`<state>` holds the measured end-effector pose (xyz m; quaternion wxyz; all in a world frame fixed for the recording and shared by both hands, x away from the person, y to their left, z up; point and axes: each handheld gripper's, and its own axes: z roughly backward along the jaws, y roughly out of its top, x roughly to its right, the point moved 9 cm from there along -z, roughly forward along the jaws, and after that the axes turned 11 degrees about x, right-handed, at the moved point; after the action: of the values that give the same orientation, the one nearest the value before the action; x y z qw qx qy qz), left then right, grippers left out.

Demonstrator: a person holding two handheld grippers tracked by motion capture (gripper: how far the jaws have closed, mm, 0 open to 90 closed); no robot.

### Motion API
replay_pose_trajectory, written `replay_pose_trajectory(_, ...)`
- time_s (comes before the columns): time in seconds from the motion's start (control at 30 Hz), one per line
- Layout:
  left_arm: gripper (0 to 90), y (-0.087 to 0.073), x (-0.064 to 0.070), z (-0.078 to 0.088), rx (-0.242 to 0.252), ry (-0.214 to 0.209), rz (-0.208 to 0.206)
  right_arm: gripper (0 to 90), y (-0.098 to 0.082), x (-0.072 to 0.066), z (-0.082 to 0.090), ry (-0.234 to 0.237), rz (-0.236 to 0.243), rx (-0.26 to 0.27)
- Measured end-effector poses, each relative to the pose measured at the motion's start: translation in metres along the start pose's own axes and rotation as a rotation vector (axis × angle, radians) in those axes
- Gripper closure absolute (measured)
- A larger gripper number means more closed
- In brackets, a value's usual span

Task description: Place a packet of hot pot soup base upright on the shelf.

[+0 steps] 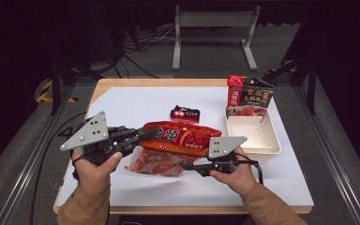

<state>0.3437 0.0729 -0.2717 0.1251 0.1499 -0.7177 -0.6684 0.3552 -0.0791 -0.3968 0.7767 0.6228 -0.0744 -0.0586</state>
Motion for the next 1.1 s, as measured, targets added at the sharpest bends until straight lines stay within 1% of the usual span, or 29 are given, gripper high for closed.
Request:
replay_pose_trajectory(0.03,90.0,0.000,-0.001,0.000,0.000,0.001,0.007,70.4,0.001,0.000,0.001,-0.001,0.000,-0.006)
replay_pose_trajectory(0.1,89.6,-0.001,-0.003,0.001,-0.001,0.005,0.004,70.4,0.001,0.000,0.002,0.002,-0.010,-0.017)
replay_pose_trajectory(0.17,89.0,-0.002,-0.005,0.001,0.000,0.004,0.011,70.5,0.001,0.000,0.004,0.002,-0.016,-0.031)
replay_pose_trajectory(0.23,87.2,-0.002,-0.007,0.002,0.003,0.009,0.017,70.6,0.002,0.001,0.007,-0.005,-0.016,-0.046)
replay_pose_trajectory(0.3,82.7,-0.002,-0.010,0.004,0.008,0.026,0.019,70.6,0.002,0.002,0.009,-0.008,-0.023,-0.063)
replay_pose_trajectory(0.33,77.6,-0.002,-0.013,0.005,0.018,0.049,0.021,70.6,0.002,0.002,0.011,-0.010,-0.023,-0.069)
replay_pose_trajectory(0.37,67.2,-0.002,-0.016,0.006,0.025,0.078,0.026,70.6,0.002,0.003,0.012,-0.015,-0.024,-0.076)
replay_pose_trajectory(0.4,55.8,-0.002,-0.019,0.006,0.030,0.098,0.036,70.6,0.001,0.004,0.013,-0.023,-0.028,-0.083)
replay_pose_trajectory(0.47,46.8,-0.007,-0.023,0.006,0.018,0.111,0.050,70.6,0.001,0.007,0.017,-0.040,-0.035,-0.092)
replay_pose_trajectory(0.53,35.1,-0.010,-0.026,0.005,0.004,0.129,0.060,70.6,0.002,0.011,0.021,-0.057,-0.036,-0.095)
replay_pose_trajectory(0.67,23.7,-0.020,-0.031,0.005,-0.044,0.132,0.081,70.6,0.008,0.017,0.034,-0.091,-0.040,-0.089)
replay_pose_trajectory(0.73,21.8,-0.028,-0.038,0.005,-0.067,0.155,0.083,70.6,0.012,0.021,0.041,-0.108,-0.039,-0.087)
replay_pose_trajectory(0.77,20.1,-0.034,-0.041,0.005,-0.083,0.162,0.095,70.6,0.014,0.024,0.045,-0.119,-0.042,-0.088)
replay_pose_trajectory(0.83,19.1,-0.041,-0.047,0.006,-0.099,0.176,0.094,70.6,0.018,0.029,0.055,-0.151,-0.040,-0.092)
replay_pose_trajectory(0.9,16.6,-0.047,-0.050,0.005,-0.115,0.168,0.082,70.6,0.021,0.034,0.063,-0.177,-0.038,-0.092)
replay_pose_trajectory(0.97,15.9,-0.052,-0.053,0.006,-0.130,0.159,0.080,70.6,0.023,0.037,0.071,-0.197,-0.044,-0.089)
replay_pose_trajectory(1.0,15.5,-0.058,-0.055,0.007,-0.146,0.162,0.071,70.6,0.024,0.039,0.073,-0.203,-0.049,-0.085)
replay_pose_trajectory(1.03,15.0,-0.060,-0.057,0.008,-0.157,0.162,0.069,70.6,0.025,0.041,0.078,-0.219,-0.059,-0.078)
replay_pose_trajectory(1.07,14.8,-0.063,-0.059,0.009,-0.167,0.166,0.066,70.6,0.025,0.043,0.080,-0.224,-0.062,-0.077)
replay_pose_trajectory(1.1,14.7,-0.067,-0.062,0.011,-0.175,0.172,0.070,70.6,0.026,0.044,0.083,-0.234,-0.067,-0.074)
